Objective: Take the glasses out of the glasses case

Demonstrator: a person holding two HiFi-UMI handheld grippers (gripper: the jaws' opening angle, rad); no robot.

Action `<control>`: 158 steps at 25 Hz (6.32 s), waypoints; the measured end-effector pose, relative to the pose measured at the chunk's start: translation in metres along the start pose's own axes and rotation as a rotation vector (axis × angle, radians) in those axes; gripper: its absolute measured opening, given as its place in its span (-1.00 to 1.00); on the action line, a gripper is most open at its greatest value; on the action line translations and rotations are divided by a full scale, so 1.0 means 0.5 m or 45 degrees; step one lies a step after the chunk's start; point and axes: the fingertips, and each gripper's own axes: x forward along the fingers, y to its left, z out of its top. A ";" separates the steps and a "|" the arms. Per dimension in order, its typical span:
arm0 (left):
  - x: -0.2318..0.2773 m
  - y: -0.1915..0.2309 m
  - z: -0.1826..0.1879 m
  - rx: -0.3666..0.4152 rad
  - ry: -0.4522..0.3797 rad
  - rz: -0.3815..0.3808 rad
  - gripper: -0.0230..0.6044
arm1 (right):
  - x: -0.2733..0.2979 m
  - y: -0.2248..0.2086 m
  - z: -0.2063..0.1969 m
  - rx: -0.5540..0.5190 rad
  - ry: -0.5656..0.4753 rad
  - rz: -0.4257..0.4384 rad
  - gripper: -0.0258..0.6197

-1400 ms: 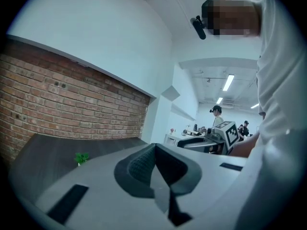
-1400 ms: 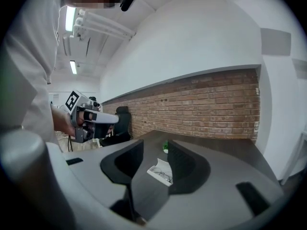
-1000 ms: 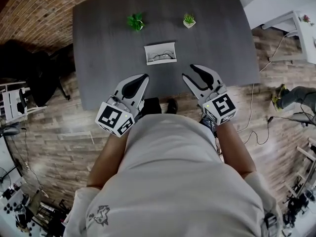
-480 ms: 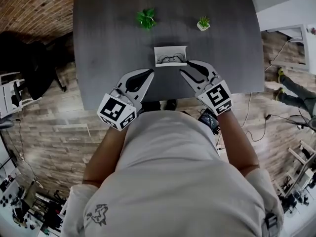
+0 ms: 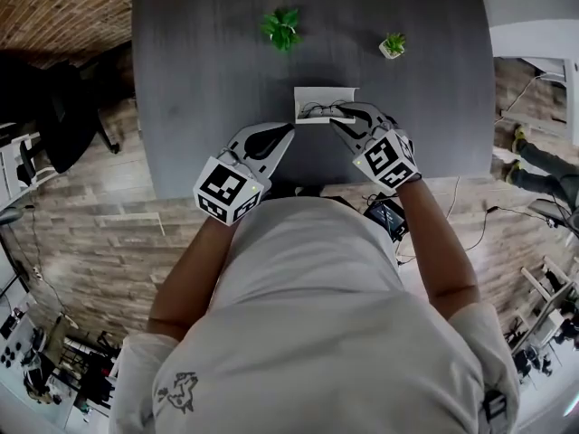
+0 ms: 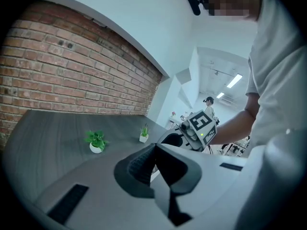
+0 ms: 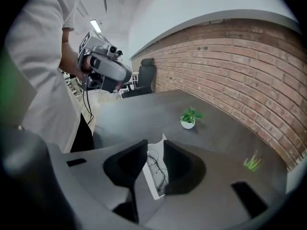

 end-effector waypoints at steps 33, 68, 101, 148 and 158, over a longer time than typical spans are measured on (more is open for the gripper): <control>0.033 0.070 -0.106 -0.058 0.148 -0.035 -0.89 | 0.205 0.013 -0.184 -0.352 0.425 0.208 -0.74; -0.011 -0.068 -0.104 0.034 0.086 0.028 -0.89 | 0.050 -0.011 -0.056 -0.463 0.178 -0.144 -0.88; -0.090 -0.319 -0.100 0.214 0.001 0.135 -0.89 | -0.346 0.143 -0.083 0.124 -0.281 -0.299 -0.88; -0.444 -0.213 -0.081 0.316 -0.046 -0.190 -0.89 | -0.346 0.462 0.126 0.378 -0.396 -0.707 -0.88; -0.411 -0.351 -0.117 0.345 -0.087 -0.120 -0.89 | -0.443 0.519 0.049 0.316 -0.460 -0.648 -0.88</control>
